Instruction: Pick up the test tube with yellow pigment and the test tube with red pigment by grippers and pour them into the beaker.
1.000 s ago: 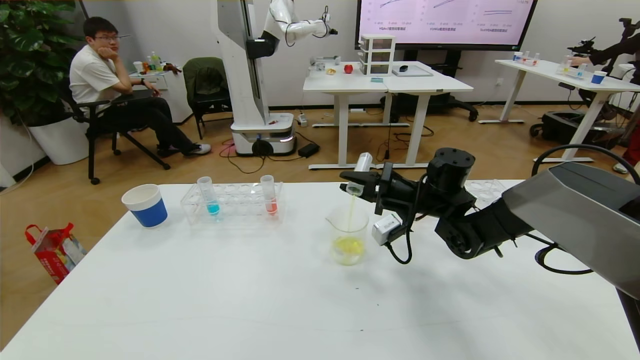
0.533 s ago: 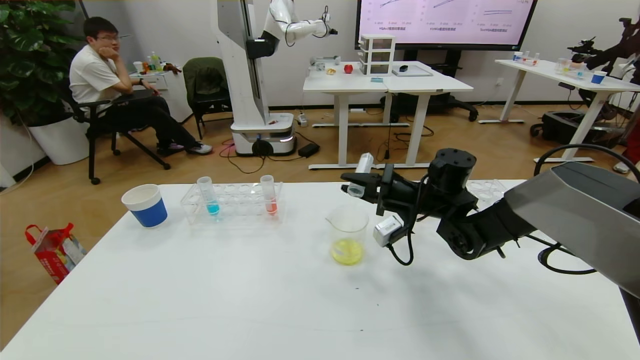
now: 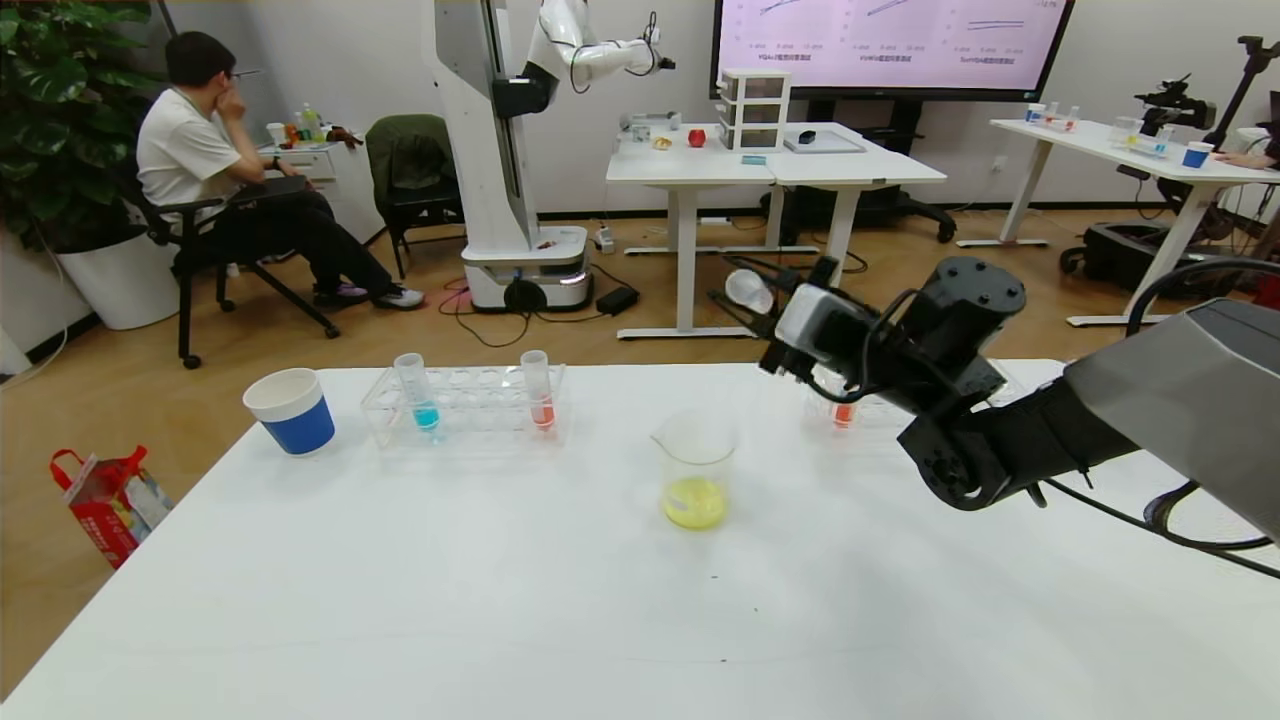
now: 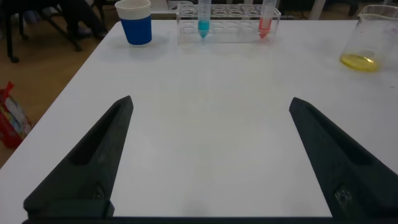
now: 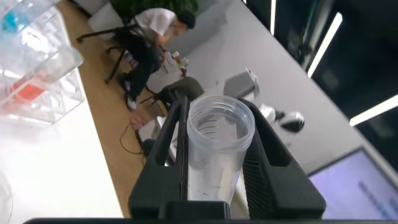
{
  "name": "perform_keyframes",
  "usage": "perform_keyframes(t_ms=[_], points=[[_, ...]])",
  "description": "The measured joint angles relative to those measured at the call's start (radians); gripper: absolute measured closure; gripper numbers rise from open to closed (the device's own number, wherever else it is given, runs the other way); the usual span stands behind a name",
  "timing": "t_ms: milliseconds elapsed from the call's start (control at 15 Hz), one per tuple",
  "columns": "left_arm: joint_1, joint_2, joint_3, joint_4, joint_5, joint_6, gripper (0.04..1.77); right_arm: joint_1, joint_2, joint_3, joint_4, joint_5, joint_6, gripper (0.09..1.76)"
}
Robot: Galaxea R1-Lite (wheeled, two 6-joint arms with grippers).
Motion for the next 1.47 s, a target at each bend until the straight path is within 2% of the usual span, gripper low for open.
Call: perform_keyframes(t_ms=[200, 267, 400, 533, 733, 933, 1267, 1467], points=[[0.0, 0.0, 0.0, 0.0, 0.0, 0.0, 0.06, 0.033, -0.053, 0.103, -0.056, -0.322, 0.35, 1.34], [0.0, 0.0, 0.0, 0.0, 0.0, 0.0, 0.06, 0.047, -0.07, 0.123, -0.053, -0.399, 0.457, 1.34], [0.0, 0.0, 0.0, 0.0, 0.0, 0.0, 0.06, 0.058, -0.101, 0.147, -0.007, -0.52, 0.631, 1.34], [0.0, 0.0, 0.0, 0.0, 0.0, 0.0, 0.06, 0.047, -0.145, 0.169, 0.087, -0.581, 0.745, 1.34], [0.0, 0.0, 0.0, 0.0, 0.0, 0.0, 0.06, 0.029, -0.239, 0.21, 0.291, -0.613, 0.877, 1.34], [0.0, 0.0, 0.0, 0.0, 0.0, 0.0, 0.06, -0.069, -0.309, 0.248, 0.331, -0.598, 0.891, 1.34], [0.0, 0.0, 0.0, 0.0, 0.0, 0.0, 0.06, -0.365, -0.354, 0.257, 0.38, -0.479, 0.871, 1.34], [0.0, 0.0, 0.0, 0.0, 0.0, 0.0, 0.06, -0.571, -0.343, 0.203, 0.451, -0.387, 0.837, 1.34]])
